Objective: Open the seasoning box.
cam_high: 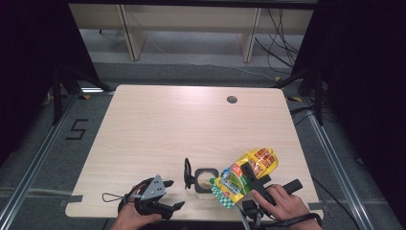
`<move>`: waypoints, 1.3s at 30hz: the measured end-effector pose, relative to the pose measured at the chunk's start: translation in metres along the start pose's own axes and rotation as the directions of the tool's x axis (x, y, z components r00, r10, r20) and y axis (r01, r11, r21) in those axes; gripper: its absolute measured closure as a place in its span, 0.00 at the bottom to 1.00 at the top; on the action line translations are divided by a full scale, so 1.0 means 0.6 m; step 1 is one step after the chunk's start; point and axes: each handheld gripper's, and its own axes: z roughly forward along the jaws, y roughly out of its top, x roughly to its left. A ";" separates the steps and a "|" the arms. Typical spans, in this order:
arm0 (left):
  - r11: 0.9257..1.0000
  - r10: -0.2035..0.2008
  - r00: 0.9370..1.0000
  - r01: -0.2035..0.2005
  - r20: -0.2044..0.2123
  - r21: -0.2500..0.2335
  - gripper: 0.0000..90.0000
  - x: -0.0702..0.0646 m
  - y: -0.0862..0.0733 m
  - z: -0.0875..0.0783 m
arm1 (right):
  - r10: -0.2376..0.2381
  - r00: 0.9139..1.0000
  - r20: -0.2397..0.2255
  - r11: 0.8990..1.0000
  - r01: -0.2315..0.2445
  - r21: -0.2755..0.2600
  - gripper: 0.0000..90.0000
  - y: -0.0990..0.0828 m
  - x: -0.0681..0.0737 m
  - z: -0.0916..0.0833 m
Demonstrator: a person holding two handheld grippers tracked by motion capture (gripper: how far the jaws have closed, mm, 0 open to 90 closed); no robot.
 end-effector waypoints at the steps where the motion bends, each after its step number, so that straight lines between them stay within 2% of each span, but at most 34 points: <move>1: 1.000 0.000 1.000 0.000 0.001 0.000 0.24 0.000 0.000 0.000 | 0.003 1.000 -0.002 1.000 -0.003 0.000 0.47 0.000 0.000 0.000; 2: 1.000 -0.006 1.000 0.006 0.003 -0.005 0.24 -0.001 0.000 0.001 | -0.001 1.000 0.001 1.000 0.001 -0.002 0.47 0.000 -0.001 0.000; 3: 1.000 -0.007 1.000 0.007 -0.002 -0.006 0.24 -0.002 0.000 0.001 | 0.017 0.999 0.029 1.000 -0.017 0.006 0.47 0.000 0.000 -0.001; 4: 1.000 0.003 1.000 -0.003 -0.001 -0.003 0.24 0.000 0.000 0.001 | 0.005 1.000 0.004 1.000 -0.005 -0.005 0.47 -0.001 -0.002 0.001; 5: 1.000 0.001 1.000 -0.001 -0.003 0.000 0.24 -0.001 0.000 0.000 | 0.005 1.000 0.004 1.000 -0.005 -0.005 0.47 -0.001 -0.002 0.001; 6: 1.000 0.000 1.000 0.000 -0.007 -0.003 0.24 -0.001 0.000 0.000 | 0.024 0.999 0.021 1.000 -0.024 0.005 0.47 -0.001 0.002 -0.001; 7: 1.000 0.005 1.000 -0.005 -0.007 -0.002 0.24 -0.001 0.000 0.000 | -0.025 1.000 0.004 1.000 0.025 -0.009 0.47 -0.001 -0.003 0.001; 8: 1.000 -0.009 1.000 0.009 -0.002 -0.012 0.24 -0.002 0.000 0.002 | -0.010 0.999 0.031 1.000 0.010 -0.005 0.47 -0.001 -0.001 0.000; 9: 1.000 0.021 1.000 -0.021 -0.013 0.017 0.24 0.002 0.000 0.000 | -0.014 0.999 0.032 1.000 0.014 -0.010 0.47 -0.001 -0.001 0.000; 10: 1.000 0.019 1.000 -0.019 -0.013 0.014 0.24 0.002 0.000 0.000 | -0.033 0.999 0.009 0.999 0.033 -0.011 0.47 -0.001 -0.003 0.001; 12: 1.000 -0.001 1.000 0.001 -0.001 -0.008 0.24 -0.001 -0.001 0.002 | -0.021 1.000 0.016 1.000 0.021 -0.002 0.47 -0.001 -0.002 0.001; 14: 1.000 0.004 1.000 -0.004 -0.002 -0.008 0.24 0.000 -0.001 0.002 | -0.020 1.000 0.014 1.000 0.020 0.001 0.47 -0.001 -0.002 0.001; 15: 1.000 0.005 1.000 -0.005 -0.003 -0.008 0.24 0.000 -0.001 0.003 | -0.042 0.999 0.012 0.999 0.042 -0.006 0.47 -0.001 -0.005 0.002; 16: 1.000 0.006 1.000 -0.006 -0.002 -0.007 0.24 0.000 -0.001 0.003 | -0.040 0.999 0.011 0.999 0.040 -0.008 0.47 -0.001 -0.004 0.003; 17: 1.000 0.011 1.000 -0.011 -0.003 -0.007 0.24 0.000 0.000 0.003 | -0.009 1.000 0.005 1.000 0.009 0.000 0.47 -0.001 0.000 0.002; 20: 1.000 0.005 1.000 -0.005 -0.002 -0.009 0.24 0.000 0.000 0.003 | -0.006 1.000 0.015 1.000 0.006 0.002 0.47 -0.002 -0.001 0.003; 24: 1.000 0.012 1.000 -0.012 -0.006 -0.012 0.24 0.000 -0.001 0.003 | -0.052 0.999 0.011 0.999 0.052 0.000 0.47 -0.002 -0.004 0.003; 25: 1.000 0.012 1.000 -0.012 -0.006 -0.012 0.24 0.000 -0.001 0.003 | -0.052 0.999 0.011 0.999 0.052 0.000 0.47 -0.002 -0.004 0.003; 26: 1.000 0.012 1.000 -0.012 -0.003 -0.007 0.24 0.000 0.000 0.003 | -0.013 0.999 0.037 1.000 0.012 0.015 0.47 -0.001 0.000 -0.001; 27: 1.000 0.012 1.000 -0.012 -0.003 -0.008 0.24 0.000 0.000 0.003 | -0.023 0.999 0.025 1.000 0.023 0.002 0.47 -0.002 -0.002 0.001; 29: 1.000 0.005 1.000 -0.005 -0.005 -0.012 0.24 -0.001 -0.001 0.004 | -0.033 0.999 0.029 0.999 0.033 0.007 0.47 -0.001 -0.005 0.000; 30: 1.000 0.006 1.000 -0.006 -0.004 -0.015 0.24 -0.001 -0.001 0.004 | -0.064 0.998 0.028 0.998 0.064 0.002 0.47 -0.002 -0.008 0.002; 33: 1.000 0.009 1.000 -0.009 -0.001 -0.009 0.24 -0.001 0.000 0.002 | -0.058 0.998 0.022 0.998 0.059 -0.004 0.47 -0.001 -0.005 0.004; 34: 1.000 0.010 1.000 -0.010 -0.002 -0.013 0.24 0.000 0.000 0.002 | -0.032 0.999 0.015 0.999 0.032 0.005 0.47 0.001 -0.001 0.003; 35: 1.000 0.003 1.000 -0.003 0.000 -0.006 0.24 -0.001 0.000 0.001 | -0.025 1.000 0.012 1.000 0.025 0.001 0.47 0.001 -0.001 0.004; 39: 1.000 0.002 1.000 -0.002 -0.002 -0.008 0.24 -0.001 0.000 0.002 | -0.028 0.999 0.017 1.000 0.028 0.002 0.47 0.001 -0.001 0.003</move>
